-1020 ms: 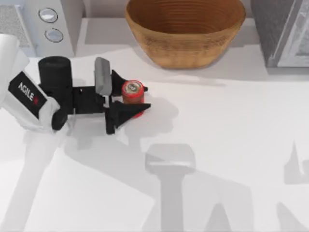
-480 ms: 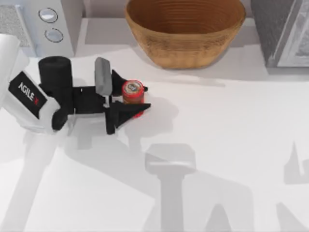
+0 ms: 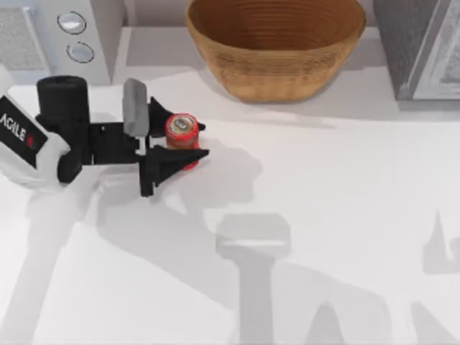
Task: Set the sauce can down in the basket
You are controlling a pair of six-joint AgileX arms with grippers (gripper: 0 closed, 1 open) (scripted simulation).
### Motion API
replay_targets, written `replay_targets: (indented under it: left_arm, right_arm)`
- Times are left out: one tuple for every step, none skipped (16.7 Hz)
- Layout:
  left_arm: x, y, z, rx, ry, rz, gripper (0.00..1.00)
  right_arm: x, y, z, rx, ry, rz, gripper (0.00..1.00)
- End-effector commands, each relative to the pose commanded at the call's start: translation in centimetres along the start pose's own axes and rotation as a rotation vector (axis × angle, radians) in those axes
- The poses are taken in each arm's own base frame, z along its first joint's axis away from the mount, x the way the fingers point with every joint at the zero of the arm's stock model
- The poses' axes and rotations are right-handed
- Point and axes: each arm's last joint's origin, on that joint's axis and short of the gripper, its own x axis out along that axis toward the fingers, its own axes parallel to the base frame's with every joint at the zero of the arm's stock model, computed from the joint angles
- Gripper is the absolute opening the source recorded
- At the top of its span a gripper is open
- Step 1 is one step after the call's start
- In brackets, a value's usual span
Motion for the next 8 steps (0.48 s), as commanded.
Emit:
replay_targets:
  left_arm:
    - [-0.6, -0.2, 0.5, 0.003, 0.006, -0.001, 0.00]
    - [-1.3, -0.5, 0.9, 0.004, 0.013, -0.004, 0.00]
    - [-1.8, -0.8, 1.2, 0.004, 0.019, -0.008, 0.00]
    - [-2.4, -1.1, 1.6, 0.004, 0.022, -0.013, 0.00]
    - [-2.9, -1.4, 2.1, 0.004, 0.023, -0.016, 0.00]
    - [-3.4, -1.8, 2.4, -0.006, 0.023, -0.019, 0.00]
    - [-3.9, -2.2, 2.6, -0.025, 0.024, -0.022, 0.00]
    - [-4.5, -2.7, 2.8, -0.041, 0.026, -0.023, 0.00]
  right_arm:
    - [0.0, 0.0, 0.0, 0.000, 0.000, 0.000, 1.00]
    - [0.0, 0.0, 0.0, 0.000, 0.000, 0.000, 1.00]
    - [0.0, 0.0, 0.0, 0.000, 0.000, 0.000, 1.00]
    - [0.0, 0.0, 0.0, 0.000, 0.000, 0.000, 1.00]
    - [0.0, 0.0, 0.0, 0.000, 0.000, 0.000, 1.00]
    - [0.0, 0.0, 0.0, 0.000, 0.000, 0.000, 1.00]
    - [0.0, 0.0, 0.0, 0.000, 0.000, 0.000, 1.00]
    - [0.0, 0.0, 0.0, 0.000, 0.000, 0.000, 1.00]
